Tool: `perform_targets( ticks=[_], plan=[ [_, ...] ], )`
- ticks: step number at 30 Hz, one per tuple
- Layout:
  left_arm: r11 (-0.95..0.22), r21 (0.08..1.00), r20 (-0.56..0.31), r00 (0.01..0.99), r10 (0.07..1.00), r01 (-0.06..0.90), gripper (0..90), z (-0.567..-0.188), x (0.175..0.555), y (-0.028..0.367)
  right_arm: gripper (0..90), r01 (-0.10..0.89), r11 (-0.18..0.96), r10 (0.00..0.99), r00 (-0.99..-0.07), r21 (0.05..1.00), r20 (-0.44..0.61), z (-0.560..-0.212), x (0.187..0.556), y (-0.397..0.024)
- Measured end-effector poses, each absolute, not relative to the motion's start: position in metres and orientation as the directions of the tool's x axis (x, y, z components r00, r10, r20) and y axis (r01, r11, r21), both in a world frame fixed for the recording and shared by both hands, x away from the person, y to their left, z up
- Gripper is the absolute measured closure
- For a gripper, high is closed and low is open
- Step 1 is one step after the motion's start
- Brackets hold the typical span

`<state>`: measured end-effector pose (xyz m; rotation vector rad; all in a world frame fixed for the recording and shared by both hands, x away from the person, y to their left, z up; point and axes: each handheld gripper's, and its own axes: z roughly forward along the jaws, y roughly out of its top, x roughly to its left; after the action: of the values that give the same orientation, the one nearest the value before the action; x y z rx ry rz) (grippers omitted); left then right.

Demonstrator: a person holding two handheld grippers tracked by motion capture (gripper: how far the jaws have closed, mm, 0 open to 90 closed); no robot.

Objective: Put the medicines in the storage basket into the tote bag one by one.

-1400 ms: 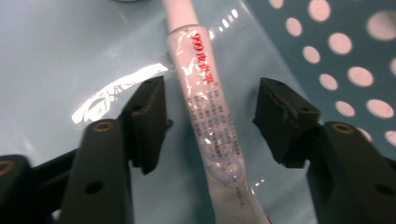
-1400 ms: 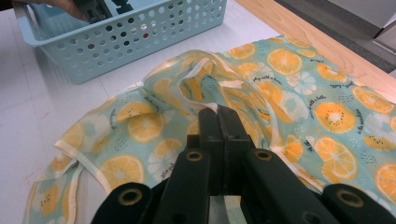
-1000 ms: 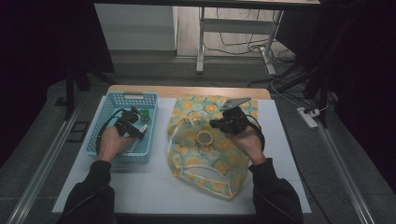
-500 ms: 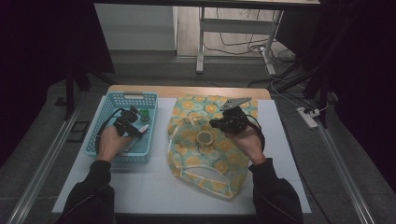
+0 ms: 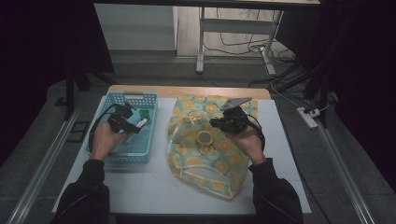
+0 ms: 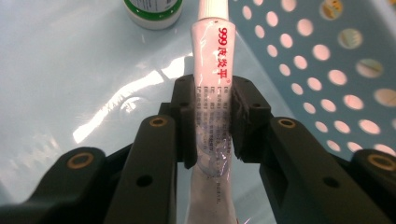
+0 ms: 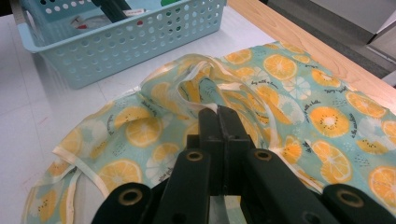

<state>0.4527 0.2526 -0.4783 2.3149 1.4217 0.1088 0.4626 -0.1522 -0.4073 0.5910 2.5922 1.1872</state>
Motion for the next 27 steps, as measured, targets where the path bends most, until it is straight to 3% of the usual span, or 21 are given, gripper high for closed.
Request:
perform_targets(
  ticks=[14,27],
  plan=[
    [-0.393,0.469,-0.160,0.514,0.843,0.791,72.7,-0.450,0.436,0.252,90.0,0.257,0.586,0.451,-0.891,0.768,-0.046,-0.406,0.462,-0.152],
    [-0.440,0.513,-0.165,0.587,0.792,0.737,72.7,-0.429,0.425,0.224,90.0,0.255,0.582,0.453,-0.890,0.772,-0.047,-0.405,0.461,-0.153]
  ],
)
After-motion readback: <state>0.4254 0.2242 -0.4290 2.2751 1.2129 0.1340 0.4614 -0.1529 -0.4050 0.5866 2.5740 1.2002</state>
